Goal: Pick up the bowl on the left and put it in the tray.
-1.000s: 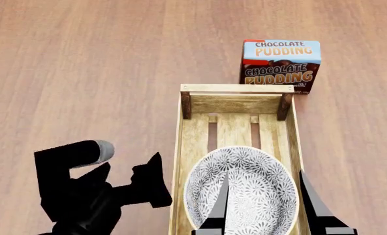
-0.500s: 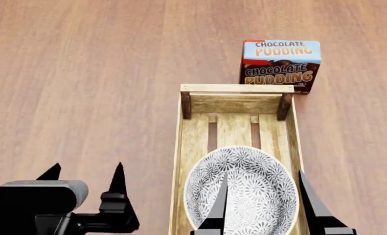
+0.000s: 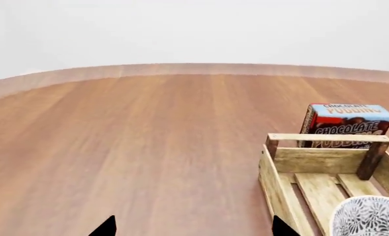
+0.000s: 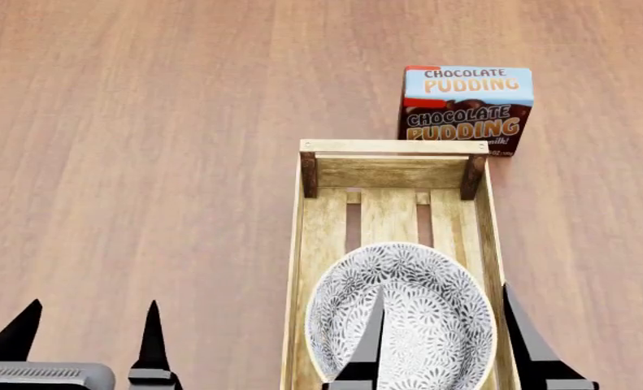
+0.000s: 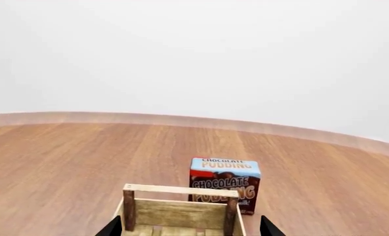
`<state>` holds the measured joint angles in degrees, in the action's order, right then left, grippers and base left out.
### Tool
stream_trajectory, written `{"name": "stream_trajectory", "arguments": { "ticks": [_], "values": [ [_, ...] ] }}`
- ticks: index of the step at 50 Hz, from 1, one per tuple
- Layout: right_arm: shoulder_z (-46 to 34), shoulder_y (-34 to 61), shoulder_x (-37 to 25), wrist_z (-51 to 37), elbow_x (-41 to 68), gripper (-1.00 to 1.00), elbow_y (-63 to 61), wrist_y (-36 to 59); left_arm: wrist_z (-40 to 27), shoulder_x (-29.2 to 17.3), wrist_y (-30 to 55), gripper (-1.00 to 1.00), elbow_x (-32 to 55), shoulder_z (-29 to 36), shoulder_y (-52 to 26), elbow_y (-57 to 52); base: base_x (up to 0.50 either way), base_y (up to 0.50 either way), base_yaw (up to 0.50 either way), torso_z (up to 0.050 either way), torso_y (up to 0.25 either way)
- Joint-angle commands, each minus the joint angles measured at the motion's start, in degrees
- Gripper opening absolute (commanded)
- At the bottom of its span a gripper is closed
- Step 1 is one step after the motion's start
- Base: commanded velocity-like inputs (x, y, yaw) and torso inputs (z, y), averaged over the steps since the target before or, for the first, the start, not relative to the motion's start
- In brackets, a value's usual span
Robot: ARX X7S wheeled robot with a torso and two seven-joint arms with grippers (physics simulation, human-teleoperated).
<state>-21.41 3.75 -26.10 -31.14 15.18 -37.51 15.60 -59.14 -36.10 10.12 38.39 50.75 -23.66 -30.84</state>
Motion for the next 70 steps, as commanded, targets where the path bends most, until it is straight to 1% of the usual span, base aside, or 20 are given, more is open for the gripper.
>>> {"name": "stream_trajectory", "arguments": {
  "ticks": [1, 2, 25, 32, 33, 47, 48, 49, 56, 59, 66, 70],
  "values": [
    [1.63, -0.57, 1.13, 2.19, -0.09, 1.0, 1.04, -1.44, 0.08, -0.03, 1.77, 1.0, -4.1, -0.11, 0.83, -2.23, 0.0, 0.0, 0.0, 0.0, 0.0],
    [1.52, -0.53, 1.17, 2.16, -0.12, 1.0, 1.05, -1.32, -0.24, -0.03, 2.45, 1.0, -5.02, 0.3, 0.6, -2.34, 0.0, 0.0, 0.0, 0.0, 0.0],
    [1.84, -0.45, 0.84, 1.75, 0.3, 1.0, 0.91, -1.14, -1.17, -1.23, 3.24, 1.0, -3.8, -1.09, 0.28, -4.13, 0.0, 0.0, 0.0, 0.0, 0.0],
    [3.34, -1.18, -0.15, 0.66, 0.78, 1.0, -1.48, -0.18, -3.54, -4.55, 3.0, 1.0, -1.75, -4.44, 0.57, -6.7, 0.0, 0.0, 0.0, 0.0, 0.0],
    [4.32, -1.7, -0.62, 0.2, 1.07, 1.0, -2.31, -0.12, -4.36, -5.92, 2.51, 1.0, -1.03, -5.87, 0.76, -7.49, 0.0, 0.0, 0.0, 0.0, 0.0],
    [9.14, -4.91, -2.81, -1.91, 2.79, 1.0, -5.65, -0.44, -6.86, -11.04, -0.04, 1.0, 1.4, -10.97, 2.55, -8.75, 0.0, 0.0, 0.0, 0.0, 0.0],
    [9.35, -5.11, -2.87, -1.95, 2.81, 1.0, -5.63, -0.66, -7.04, -11.38, -0.5, 1.0, 1.41, -11.36, 2.87, -8.67, 0.0, 0.0, 0.0, 0.0, 0.0],
    [9.62, -5.29, -3.01, -2.16, 2.89, 1.0, -6.01, -0.51, -6.59, -11.63, -3.03, 1.0, -0.29, -11.47, 4.83, -7.29, 0.0, 0.0, 0.0, 0.0, 0.0],
    [11.91, -6.92, -3.94, -3.08, 3.57, 1.0, -7.33, -0.84, -7.63, -14.19, -5.52, 1.0, 0.41, -13.95, 6.81, -7.09, 0.0, 0.0, 0.0, 0.0, 0.0],
    [14.21, -8.56, -4.71, -3.81, 4.37, 1.0, -8.42, -1.29, -8.29, -15.44, -6.75, 1.0, 0.92, -15.3, 7.79, -6.97, 0.0, 0.0, 0.0, 0.0, 0.0],
    [18.35, -11.65, -5.9, -4.97, 5.66, 1.0, -10.11, -2.41, -8.88, -16.45, -8.27, 1.0, 1.07, -16.6, 9.11, -6.45, 0.0, 0.0, 0.0, 0.0, 0.0],
    [23.22, -15.32, -6.92, -6.19, 7.14, 1.0, -12.21, -3.62, -9.58, -17.9, -9.75, 1.0, 1.75, -18.06, 10.56, -6.09, 0.0, 0.0, 0.0, 0.0, 0.0]
  ]
}}
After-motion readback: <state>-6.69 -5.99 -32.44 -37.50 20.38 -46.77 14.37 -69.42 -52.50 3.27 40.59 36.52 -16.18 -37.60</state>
